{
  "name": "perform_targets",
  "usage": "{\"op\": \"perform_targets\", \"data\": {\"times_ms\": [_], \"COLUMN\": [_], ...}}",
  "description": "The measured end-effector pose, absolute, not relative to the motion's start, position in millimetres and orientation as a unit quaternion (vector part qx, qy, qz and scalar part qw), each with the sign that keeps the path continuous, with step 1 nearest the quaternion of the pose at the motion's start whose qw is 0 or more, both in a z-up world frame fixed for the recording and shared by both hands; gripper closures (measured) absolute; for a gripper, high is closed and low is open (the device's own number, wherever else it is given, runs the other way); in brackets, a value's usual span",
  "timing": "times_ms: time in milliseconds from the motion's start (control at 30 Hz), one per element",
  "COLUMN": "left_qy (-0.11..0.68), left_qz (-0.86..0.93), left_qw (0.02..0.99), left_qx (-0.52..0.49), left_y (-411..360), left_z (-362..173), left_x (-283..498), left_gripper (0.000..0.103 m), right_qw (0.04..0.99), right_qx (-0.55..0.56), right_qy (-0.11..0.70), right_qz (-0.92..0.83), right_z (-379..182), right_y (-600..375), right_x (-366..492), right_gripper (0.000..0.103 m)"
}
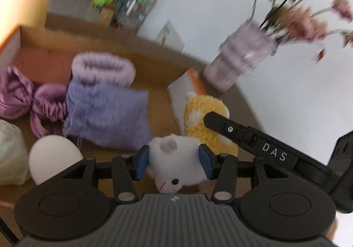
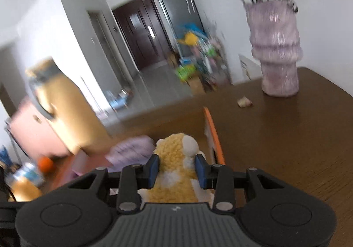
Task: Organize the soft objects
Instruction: 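Carry the lamb plush into the box with both grippers and release it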
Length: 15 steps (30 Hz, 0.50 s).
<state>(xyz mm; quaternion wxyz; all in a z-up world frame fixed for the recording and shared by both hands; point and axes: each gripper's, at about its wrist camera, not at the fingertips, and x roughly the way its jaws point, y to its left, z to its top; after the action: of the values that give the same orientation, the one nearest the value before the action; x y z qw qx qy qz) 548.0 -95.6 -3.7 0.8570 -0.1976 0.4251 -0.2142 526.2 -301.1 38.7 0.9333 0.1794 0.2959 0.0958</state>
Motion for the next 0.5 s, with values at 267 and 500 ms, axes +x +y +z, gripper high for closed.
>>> {"op": "perform_targets", "data": {"times_ms": [267, 500], "left_qy": [0.408, 0.319], "left_qz": [-0.215, -0.215], "left_qw": [0.877, 0.919], "left_qx": [-0.137, -0.082], "left_y": [-97.8, -82.4], "left_z": [-14.6, 32.8], "left_x": [550.1, 487.2], "left_gripper": [0.049, 0.035], "right_qw": [0.939, 0.956], "right_qx": [0.099, 0.094], "right_qy": [0.324, 0.266], "right_qz": [0.059, 0.079], "right_z": [5.2, 37.1], "right_y": [-283.8, -288.8], "right_x": [545.1, 515.6], "right_gripper": [0.074, 0.065]}}
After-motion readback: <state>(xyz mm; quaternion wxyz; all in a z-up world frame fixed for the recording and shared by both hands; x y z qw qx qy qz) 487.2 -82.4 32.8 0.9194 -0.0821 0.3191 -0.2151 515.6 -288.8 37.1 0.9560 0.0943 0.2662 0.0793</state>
